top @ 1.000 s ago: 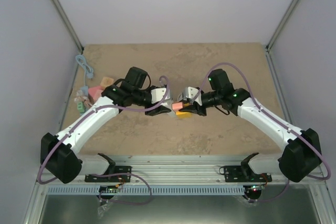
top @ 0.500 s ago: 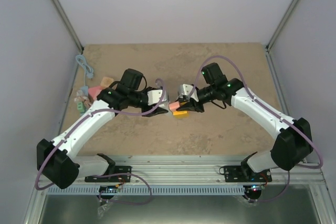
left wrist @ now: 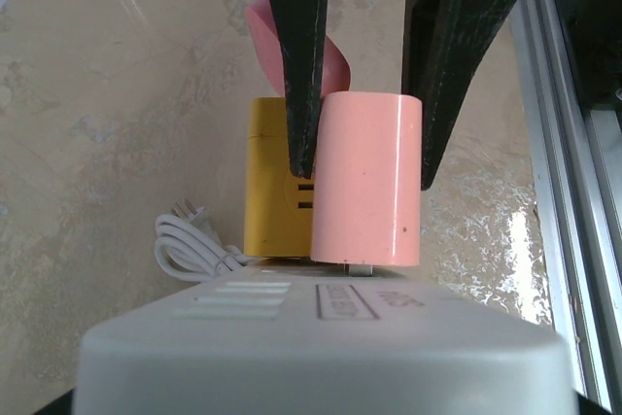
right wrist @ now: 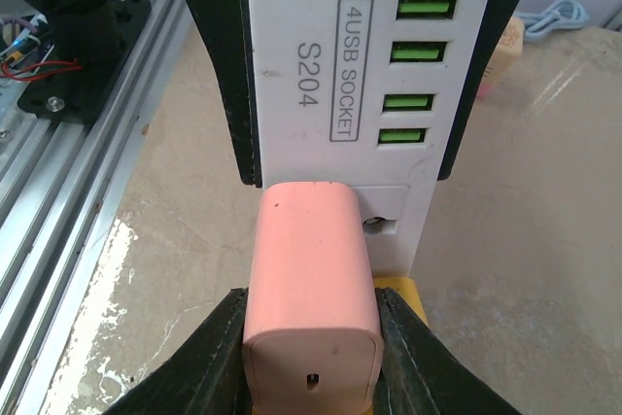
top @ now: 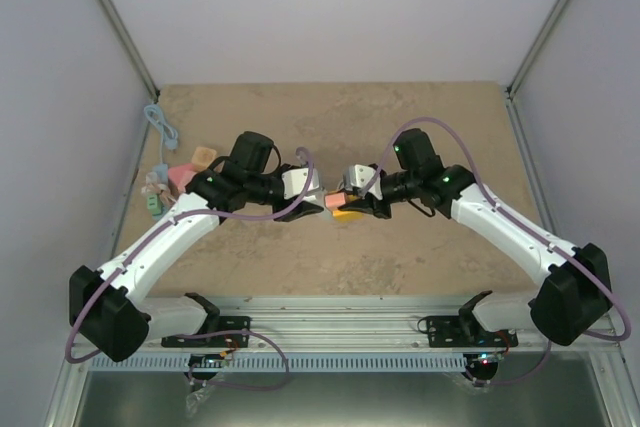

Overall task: Pull the plug off the socket
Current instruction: Remove the plug from the socket.

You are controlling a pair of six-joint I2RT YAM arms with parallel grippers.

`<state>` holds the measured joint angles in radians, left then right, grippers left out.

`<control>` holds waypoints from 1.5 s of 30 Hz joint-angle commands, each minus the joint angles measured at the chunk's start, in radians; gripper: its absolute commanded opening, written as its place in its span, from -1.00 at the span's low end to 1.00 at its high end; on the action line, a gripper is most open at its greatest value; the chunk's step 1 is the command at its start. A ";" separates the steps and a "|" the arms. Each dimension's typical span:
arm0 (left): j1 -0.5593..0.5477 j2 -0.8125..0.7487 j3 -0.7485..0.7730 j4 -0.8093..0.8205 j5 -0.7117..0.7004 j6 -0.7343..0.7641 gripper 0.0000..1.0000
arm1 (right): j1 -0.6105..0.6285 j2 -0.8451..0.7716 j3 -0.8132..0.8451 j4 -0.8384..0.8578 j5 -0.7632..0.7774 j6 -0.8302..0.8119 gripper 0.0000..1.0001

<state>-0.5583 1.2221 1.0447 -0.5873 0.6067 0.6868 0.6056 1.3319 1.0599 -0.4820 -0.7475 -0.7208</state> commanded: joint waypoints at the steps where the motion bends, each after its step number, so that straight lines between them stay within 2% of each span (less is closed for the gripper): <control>1: 0.007 -0.015 0.015 0.029 0.031 0.001 -1.00 | -0.010 -0.018 -0.018 0.028 0.044 0.009 -0.99; 8: 0.008 -0.020 0.016 -0.047 0.089 0.103 -1.00 | -0.010 0.034 0.074 -0.107 -0.018 -0.060 -0.99; 13: 0.007 -0.015 -0.002 -0.030 0.046 0.086 -1.00 | -0.008 0.069 0.162 -0.184 0.004 -0.065 -0.99; 25: 0.007 -0.031 -0.007 -0.016 0.060 0.089 -1.00 | 0.000 0.075 0.125 -0.200 -0.002 -0.123 -0.99; 31: 0.010 -0.039 -0.009 0.006 0.054 0.053 -1.00 | -0.003 0.033 0.060 -0.096 0.102 -0.094 -0.99; 45: 0.034 -0.048 -0.024 0.024 0.048 0.042 -1.00 | -0.040 -0.046 0.055 -0.118 0.016 -0.088 -0.99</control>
<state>-0.5407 1.2121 1.0229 -0.6231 0.6067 0.7422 0.5930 1.3388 1.1282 -0.6044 -0.6994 -0.8162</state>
